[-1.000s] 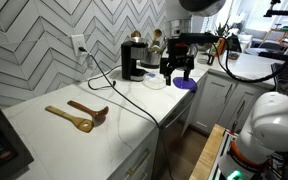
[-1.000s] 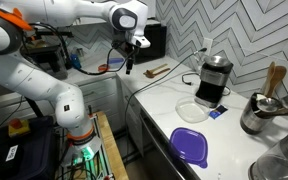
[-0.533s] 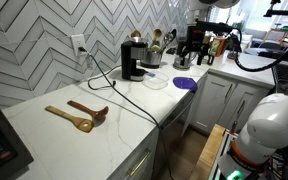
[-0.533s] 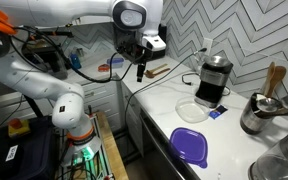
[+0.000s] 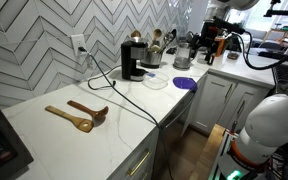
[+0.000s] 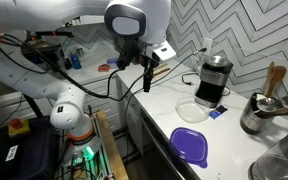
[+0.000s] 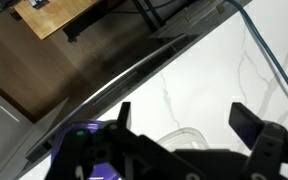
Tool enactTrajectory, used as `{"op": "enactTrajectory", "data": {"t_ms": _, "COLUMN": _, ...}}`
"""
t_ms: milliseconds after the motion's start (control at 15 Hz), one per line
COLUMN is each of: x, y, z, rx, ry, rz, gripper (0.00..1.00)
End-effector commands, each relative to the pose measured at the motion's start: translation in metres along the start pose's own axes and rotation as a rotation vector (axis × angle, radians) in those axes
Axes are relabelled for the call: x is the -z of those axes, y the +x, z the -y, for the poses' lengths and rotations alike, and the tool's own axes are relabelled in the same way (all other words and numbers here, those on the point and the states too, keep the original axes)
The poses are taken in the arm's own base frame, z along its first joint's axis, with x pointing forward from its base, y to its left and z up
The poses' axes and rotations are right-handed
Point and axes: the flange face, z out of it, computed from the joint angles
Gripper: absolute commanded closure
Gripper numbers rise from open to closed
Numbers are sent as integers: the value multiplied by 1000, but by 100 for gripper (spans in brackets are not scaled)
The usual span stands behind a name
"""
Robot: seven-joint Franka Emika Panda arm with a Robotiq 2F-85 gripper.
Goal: Put the dark blue lid on top of the clear bowl on the right
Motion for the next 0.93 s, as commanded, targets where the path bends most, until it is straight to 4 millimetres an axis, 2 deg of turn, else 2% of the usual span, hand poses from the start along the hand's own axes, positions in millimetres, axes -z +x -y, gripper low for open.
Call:
{"op": "enactTrajectory", "data": {"t_ms": 0, "x": 1, "y": 0, "z": 1, "rx": 1, "ry": 2, "rz": 0, "gripper": 0}}
{"op": "enactTrajectory", "data": {"t_ms": 400, "x": 1, "y": -1, "z": 2, "rx": 4, "ry": 3, "rz": 0, "gripper": 0}}
{"op": "enactTrajectory", "data": {"t_ms": 533, "x": -3, "y": 14, "z": -19, "rx": -52, "ry": -12, "rz": -6, "gripper": 0}}
{"op": "enactTrajectory", "data": {"t_ms": 867, "x": -30, "y": 49, "z": -99, "rx": -76, "ry": 60, "rz": 73, "gripper": 0}}
